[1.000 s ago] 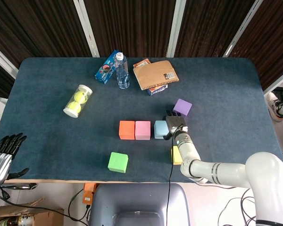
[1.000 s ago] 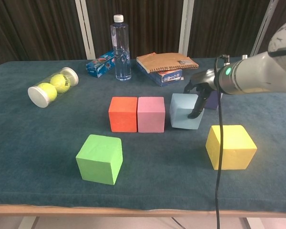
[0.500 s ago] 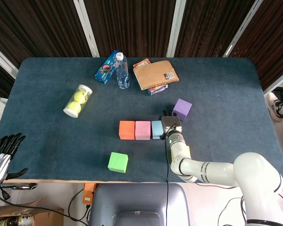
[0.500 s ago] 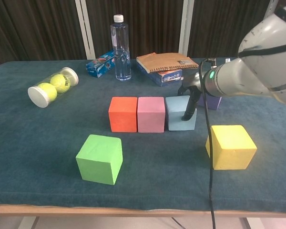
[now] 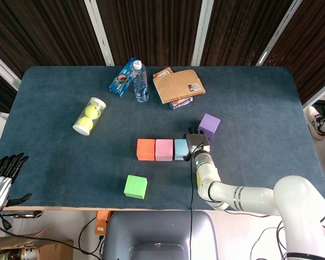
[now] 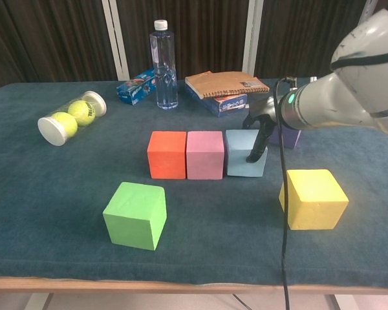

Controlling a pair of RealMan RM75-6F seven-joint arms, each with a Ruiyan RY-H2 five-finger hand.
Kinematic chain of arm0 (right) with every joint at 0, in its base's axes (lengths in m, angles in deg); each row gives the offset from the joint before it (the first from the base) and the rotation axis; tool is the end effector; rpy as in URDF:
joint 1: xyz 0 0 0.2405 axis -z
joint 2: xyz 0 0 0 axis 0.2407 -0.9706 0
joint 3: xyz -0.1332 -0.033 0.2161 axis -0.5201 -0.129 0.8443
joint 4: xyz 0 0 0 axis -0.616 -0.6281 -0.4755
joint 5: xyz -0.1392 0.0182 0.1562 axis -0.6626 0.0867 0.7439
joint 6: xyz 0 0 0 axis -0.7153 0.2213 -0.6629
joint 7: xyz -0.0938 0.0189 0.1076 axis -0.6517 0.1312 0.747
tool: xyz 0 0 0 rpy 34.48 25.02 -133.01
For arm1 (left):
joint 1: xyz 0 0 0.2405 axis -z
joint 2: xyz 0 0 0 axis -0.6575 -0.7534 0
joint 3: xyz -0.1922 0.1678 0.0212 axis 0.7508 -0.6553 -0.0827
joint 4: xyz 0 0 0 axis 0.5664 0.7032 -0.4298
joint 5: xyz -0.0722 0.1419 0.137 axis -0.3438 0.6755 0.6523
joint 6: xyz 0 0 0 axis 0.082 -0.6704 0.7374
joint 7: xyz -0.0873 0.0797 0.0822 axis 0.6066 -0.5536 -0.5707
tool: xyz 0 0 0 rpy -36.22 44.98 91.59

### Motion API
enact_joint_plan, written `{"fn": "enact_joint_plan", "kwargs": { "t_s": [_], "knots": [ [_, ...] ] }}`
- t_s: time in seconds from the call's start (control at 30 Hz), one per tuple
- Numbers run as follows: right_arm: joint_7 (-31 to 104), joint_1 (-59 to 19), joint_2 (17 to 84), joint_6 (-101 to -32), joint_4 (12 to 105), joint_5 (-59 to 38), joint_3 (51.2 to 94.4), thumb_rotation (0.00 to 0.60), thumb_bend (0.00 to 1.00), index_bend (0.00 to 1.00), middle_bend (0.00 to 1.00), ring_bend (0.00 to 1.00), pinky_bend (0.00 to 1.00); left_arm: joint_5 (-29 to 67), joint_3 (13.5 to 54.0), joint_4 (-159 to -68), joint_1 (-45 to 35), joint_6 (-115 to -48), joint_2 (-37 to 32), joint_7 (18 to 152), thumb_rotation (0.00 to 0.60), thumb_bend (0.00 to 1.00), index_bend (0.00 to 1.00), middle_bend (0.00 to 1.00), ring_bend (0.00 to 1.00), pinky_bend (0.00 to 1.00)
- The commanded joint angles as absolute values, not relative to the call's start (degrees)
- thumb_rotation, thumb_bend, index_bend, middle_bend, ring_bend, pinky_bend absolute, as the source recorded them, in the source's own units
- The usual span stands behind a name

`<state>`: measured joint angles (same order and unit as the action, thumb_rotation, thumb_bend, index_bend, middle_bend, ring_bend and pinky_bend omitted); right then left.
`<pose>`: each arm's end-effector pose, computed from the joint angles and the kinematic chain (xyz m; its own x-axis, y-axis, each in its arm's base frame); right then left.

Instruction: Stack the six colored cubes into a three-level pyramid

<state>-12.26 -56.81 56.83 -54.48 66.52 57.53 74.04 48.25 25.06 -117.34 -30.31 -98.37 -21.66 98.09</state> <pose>-0.0926 -0.4025 -0.0322 0.3953 -0.5663 0.7232 -0.8810 -0.0110 0.4729 -0.3457 0.2089 0.1749 0.4760 0.0735 0.8764 0.8751 -0.1388 -0.4637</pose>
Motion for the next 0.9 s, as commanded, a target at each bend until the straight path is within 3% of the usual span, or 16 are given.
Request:
{"fn": "enact_joint_plan", "kwargs": {
  "t_s": [0.03,0.9],
  "knots": [
    [-12.13,-56.64,57.06,-54.04,66.31,57.23,74.36,0.600,0.24,0.46,0.00,0.00,0.00,48.23,25.08,-117.35,-30.28,-98.33,-21.66,98.09,0.595,0.10,0.00,0.03,0.00,0.07],
    [-13.08,-56.37,58.12,-54.03,66.01,57.47,75.43,0.600,0.24,0.46,0.00,0.00,0.00,48.15,25.03,-117.01,-30.37,-98.28,-21.66,98.46,0.594,0.10,0.00,0.03,0.00,0.07]
  ]
}}
